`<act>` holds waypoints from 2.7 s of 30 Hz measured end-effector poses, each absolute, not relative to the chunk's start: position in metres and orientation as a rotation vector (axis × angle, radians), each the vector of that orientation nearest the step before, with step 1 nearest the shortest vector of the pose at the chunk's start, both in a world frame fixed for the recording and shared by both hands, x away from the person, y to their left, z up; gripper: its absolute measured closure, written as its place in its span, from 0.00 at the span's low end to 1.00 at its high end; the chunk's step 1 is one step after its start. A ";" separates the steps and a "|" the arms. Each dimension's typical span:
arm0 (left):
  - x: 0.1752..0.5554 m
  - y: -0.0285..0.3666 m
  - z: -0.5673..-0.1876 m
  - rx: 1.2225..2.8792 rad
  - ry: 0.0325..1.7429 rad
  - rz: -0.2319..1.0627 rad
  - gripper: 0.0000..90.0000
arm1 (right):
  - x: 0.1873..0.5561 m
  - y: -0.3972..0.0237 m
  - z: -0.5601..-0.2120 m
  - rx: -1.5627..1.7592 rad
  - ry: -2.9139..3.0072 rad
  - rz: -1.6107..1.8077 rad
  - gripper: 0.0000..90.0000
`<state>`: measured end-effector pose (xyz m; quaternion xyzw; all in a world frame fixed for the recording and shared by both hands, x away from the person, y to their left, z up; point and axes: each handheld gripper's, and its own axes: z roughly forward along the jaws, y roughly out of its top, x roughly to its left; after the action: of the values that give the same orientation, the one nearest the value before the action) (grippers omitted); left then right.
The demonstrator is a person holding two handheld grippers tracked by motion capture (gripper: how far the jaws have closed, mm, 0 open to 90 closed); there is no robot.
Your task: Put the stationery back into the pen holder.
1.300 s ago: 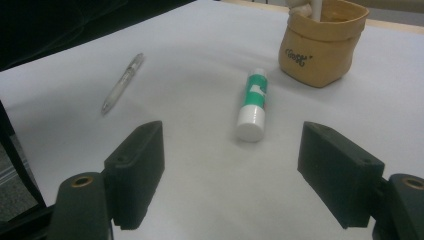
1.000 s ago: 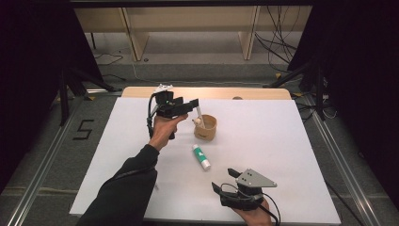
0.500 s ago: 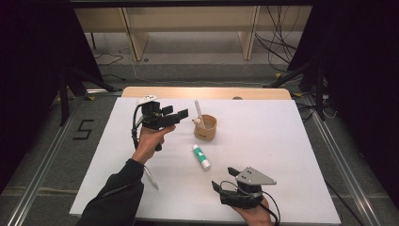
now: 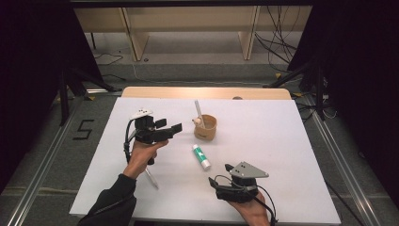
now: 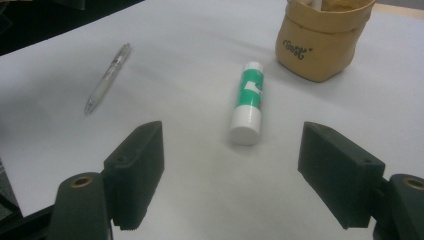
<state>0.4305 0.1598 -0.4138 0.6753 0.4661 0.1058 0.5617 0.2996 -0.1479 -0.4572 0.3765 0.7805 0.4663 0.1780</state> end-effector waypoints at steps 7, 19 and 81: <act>0.419 0.161 -0.419 1.604 1.055 0.232 0.18 | 0.310 -0.143 -0.458 1.077 2.216 1.287 0.30; 0.392 0.163 -0.436 1.632 1.006 0.222 0.18 | 0.332 -0.124 -0.462 1.065 2.266 1.220 0.30; 0.353 0.181 -0.467 1.635 0.983 0.267 0.18 | 0.374 -0.095 -0.494 1.104 2.370 1.000 0.64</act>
<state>0.3528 0.1809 -0.4667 0.6968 0.4190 0.1136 0.5710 0.3736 -0.0951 -0.4940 0.3885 0.8343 0.3521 0.1703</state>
